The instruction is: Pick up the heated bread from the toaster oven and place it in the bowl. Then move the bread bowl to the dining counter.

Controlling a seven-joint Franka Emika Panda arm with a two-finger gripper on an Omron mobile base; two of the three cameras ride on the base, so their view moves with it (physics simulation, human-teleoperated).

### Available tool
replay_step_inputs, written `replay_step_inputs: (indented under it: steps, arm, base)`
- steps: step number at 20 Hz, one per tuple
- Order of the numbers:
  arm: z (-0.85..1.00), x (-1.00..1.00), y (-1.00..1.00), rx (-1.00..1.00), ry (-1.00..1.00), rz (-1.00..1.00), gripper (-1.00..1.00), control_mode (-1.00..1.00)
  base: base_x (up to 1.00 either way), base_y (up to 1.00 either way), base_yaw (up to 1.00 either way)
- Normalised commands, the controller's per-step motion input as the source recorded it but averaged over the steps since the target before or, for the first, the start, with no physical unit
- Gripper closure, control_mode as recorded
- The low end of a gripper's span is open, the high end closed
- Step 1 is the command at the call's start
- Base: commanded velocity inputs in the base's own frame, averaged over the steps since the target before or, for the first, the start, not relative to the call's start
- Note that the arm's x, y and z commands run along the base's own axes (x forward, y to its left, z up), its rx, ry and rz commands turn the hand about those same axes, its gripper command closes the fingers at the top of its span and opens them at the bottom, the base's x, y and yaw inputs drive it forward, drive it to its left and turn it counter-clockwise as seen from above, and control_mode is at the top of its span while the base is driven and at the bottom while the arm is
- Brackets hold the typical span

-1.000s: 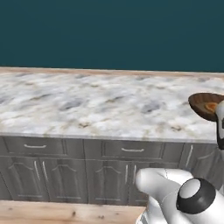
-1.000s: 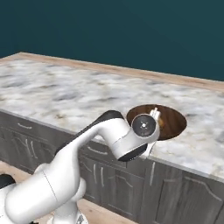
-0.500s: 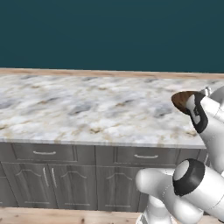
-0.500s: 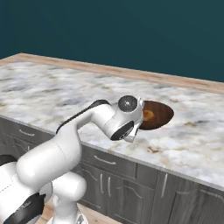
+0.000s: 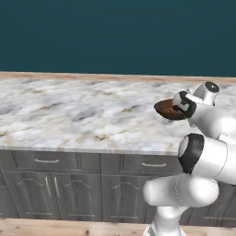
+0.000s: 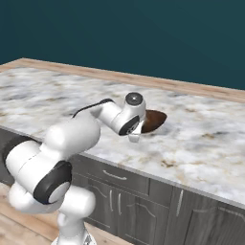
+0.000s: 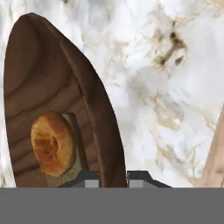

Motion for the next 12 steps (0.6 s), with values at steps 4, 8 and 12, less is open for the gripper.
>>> replay_step_inputs:
  steps: [4,8,12]
  arm:
    - [-0.58,1.00,0.21,0.00,0.00,0.22,1.00,-1.00]
    - [-0.74,0.97,0.27,0.00,0.00,0.18,1.00,-1.00]
    - [-0.58,0.77,0.10,0.00,0.03,0.14,1.00,-1.00]
  base:
    - [0.00,0.00,0.00]
    - [0.00,0.00,0.00]
    - [0.00,0.00,0.00]
